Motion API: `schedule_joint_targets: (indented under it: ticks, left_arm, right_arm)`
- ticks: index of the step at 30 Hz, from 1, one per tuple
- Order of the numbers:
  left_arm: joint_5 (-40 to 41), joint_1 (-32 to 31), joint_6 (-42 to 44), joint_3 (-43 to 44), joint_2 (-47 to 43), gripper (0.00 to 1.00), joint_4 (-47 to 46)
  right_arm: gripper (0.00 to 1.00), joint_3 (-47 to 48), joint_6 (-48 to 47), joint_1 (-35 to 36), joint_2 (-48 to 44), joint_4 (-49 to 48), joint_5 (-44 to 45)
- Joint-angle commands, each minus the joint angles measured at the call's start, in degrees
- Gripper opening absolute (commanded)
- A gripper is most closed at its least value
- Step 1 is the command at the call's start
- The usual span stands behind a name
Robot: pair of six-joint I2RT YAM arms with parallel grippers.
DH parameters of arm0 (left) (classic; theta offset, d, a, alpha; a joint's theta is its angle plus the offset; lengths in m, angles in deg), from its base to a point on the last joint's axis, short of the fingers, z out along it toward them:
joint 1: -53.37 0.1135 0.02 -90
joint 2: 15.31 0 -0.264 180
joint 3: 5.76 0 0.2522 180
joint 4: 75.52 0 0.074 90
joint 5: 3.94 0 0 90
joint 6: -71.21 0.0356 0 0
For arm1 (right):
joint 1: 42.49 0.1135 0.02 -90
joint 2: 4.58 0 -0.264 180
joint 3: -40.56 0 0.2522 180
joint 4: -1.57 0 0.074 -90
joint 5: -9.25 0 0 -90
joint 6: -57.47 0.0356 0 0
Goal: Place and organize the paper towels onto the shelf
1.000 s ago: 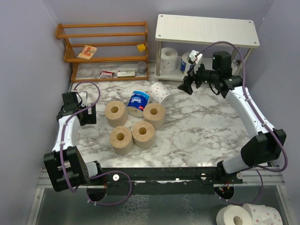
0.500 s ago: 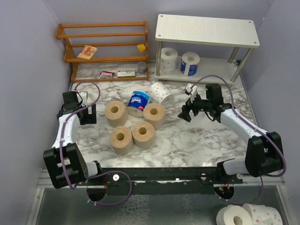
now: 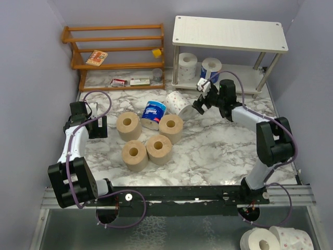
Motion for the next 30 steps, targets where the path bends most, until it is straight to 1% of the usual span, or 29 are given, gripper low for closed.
schedule_joint_targets:
  ticks: [1, 4, 7, 15, 21, 24, 27, 30]
  left_arm:
    - [-1.34, 0.34, 0.29, 1.74, -1.05, 0.99, 0.59]
    - [-1.21, 0.30, 0.20, 1.76, -0.90, 0.99, 0.56]
    - [-1.20, 0.30, 0.28, 1.86, -0.43, 0.99, 0.62]
    - [-0.54, 0.30, 0.12, 2.04, 0.35, 0.99, 0.86]
    - [-0.31, 0.47, 0.21, 1.90, -0.15, 0.99, 0.84]
    - [-0.31, 0.47, 0.19, 2.07, 0.39, 0.99, 0.81]
    - [-0.29, 0.48, 0.14, 2.05, 0.46, 0.99, 0.82]
    - [-0.08, 0.47, 0.19, 1.98, 0.05, 0.99, 0.85]
  right_arm:
    - [0.99, 6.40, -1.23, 0.35, 4.12, -2.17, -1.79]
    - [0.99, 9.61, -0.16, 0.43, 6.49, 0.47, -4.13]
    - [0.98, 10.23, -0.24, 0.49, 7.32, 1.61, -5.61]
    - [0.96, 7.00, -0.53, 0.70, 5.90, 3.23, -8.05]
    - [0.96, 5.09, -3.57, 0.79, 4.30, 4.75, -7.71]
    - [0.94, 4.57, -5.28, 0.79, 4.10, 6.01, -9.69]
    - [0.91, 4.88, -4.56, 0.88, 5.28, 5.97, -11.23]
    - [0.89, 4.78, -2.54, 1.10, 6.41, 2.69, -12.18]
